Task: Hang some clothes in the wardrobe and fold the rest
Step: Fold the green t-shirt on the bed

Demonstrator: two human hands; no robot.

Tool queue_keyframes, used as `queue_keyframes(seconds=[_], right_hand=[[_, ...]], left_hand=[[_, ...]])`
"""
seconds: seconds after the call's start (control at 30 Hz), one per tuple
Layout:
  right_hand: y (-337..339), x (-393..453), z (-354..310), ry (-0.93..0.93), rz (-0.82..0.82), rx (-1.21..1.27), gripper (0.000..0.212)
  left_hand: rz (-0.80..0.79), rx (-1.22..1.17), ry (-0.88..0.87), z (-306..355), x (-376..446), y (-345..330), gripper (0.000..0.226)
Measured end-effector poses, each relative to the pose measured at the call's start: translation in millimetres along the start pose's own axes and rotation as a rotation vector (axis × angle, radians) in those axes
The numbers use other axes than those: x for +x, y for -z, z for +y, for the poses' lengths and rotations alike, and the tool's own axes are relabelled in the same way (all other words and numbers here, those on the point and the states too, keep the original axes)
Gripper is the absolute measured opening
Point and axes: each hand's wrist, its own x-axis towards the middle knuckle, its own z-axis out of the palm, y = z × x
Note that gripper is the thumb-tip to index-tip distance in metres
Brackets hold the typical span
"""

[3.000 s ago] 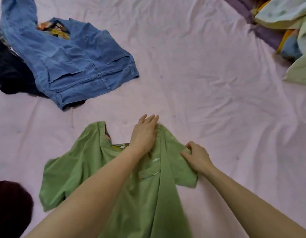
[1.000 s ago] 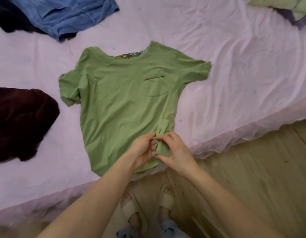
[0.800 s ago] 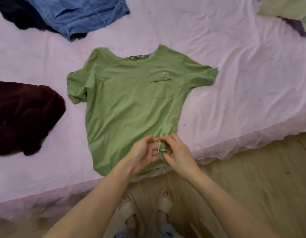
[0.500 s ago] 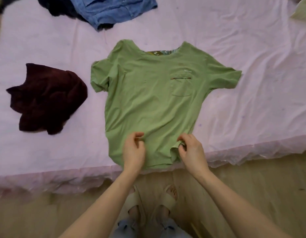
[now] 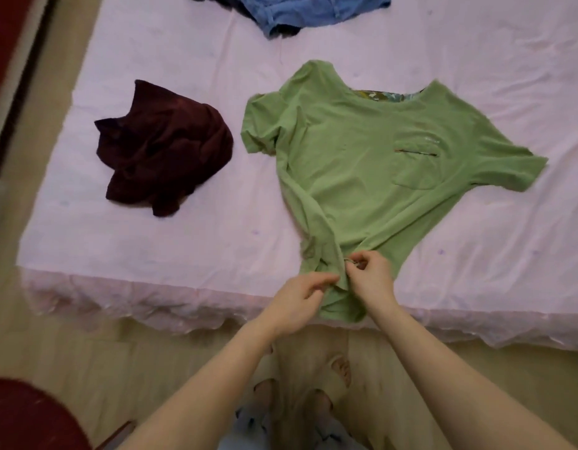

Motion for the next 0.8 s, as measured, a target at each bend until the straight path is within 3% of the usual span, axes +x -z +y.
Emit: queue_keyframes(seconds=[0.07, 0.17, 0.37, 0.53, 0.7, 0.8], right_hand=[[-1, 1, 1, -0.058, -0.026, 0.067, 0.011], [-3, 4, -5, -0.069, -0.065, 0.125, 0.023], [-6, 12, -7, -0.089, -0.036, 0.029, 0.006], [-7, 18, -5, -0.15, -0.082, 0.126, 0.012], [7, 13, -5, -0.158, -0.037, 0.204, 0.038], [22, 4, -10, -0.15, -0.017, 0.225, 0.033]], left_hand=[[0.027, 0.148, -0.048, -5, -2, -5, 0.044], [0.191, 0.206, -0.074, -20, -1, -4, 0.036], [0.469, 0.317, -0.027, -32, 6, 0, 0.037], [0.309, 0.355, 0.046, -32, 29, 4, 0.059], [0.418, 0.228, -0.028, -20, 36, 15, 0.026], [0.457, 0.072, -0.124, -6, 21, 20, 0.015]])
